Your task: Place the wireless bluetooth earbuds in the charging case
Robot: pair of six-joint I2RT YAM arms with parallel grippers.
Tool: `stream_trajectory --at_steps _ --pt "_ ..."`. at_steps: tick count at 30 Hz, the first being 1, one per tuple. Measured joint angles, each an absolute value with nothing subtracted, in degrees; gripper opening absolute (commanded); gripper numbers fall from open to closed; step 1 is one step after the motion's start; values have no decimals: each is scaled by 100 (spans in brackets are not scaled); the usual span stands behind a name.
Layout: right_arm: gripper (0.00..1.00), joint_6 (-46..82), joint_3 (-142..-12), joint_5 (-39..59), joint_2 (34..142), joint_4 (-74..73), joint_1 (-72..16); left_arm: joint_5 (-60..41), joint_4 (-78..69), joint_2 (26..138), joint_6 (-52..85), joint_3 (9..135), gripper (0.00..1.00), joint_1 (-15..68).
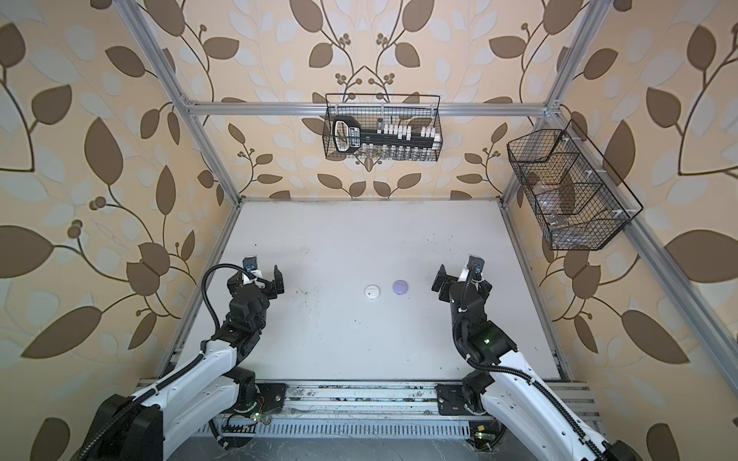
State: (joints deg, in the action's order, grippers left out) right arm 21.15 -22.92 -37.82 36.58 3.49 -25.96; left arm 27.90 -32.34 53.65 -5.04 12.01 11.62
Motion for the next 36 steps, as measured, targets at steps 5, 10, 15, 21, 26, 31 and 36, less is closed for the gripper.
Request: stream_trajectory --at_steps 5,10,15,21,26,31,36 --pt "100 1763 -1806 -3789 3400 -128 -2596 1876 -3918 6678 -316 1208 99 429" --pt "98 1441 -1706 -3771 3382 -541 -2596 1170 -4678 7852 -34 1214 99 -73" --pt "99 1168 -1575 -3774 3518 -871 -2596 707 -4827 8656 47 1466 99 -158" --pt "99 878 -1538 -3896 4003 -1173 -2589 429 -4480 8648 49 2123 99 -158" --pt "99 740 -1487 -3997 4132 -1413 -2370 355 -4501 8637 67 2047 99 -158" --pt "98 735 -1337 -3983 4167 -1636 -1885 346 -4954 8549 130 1463 99 -161" --pt "99 593 -1221 -3988 4591 -2104 -1774 211 -4657 8578 119 1730 99 -198"
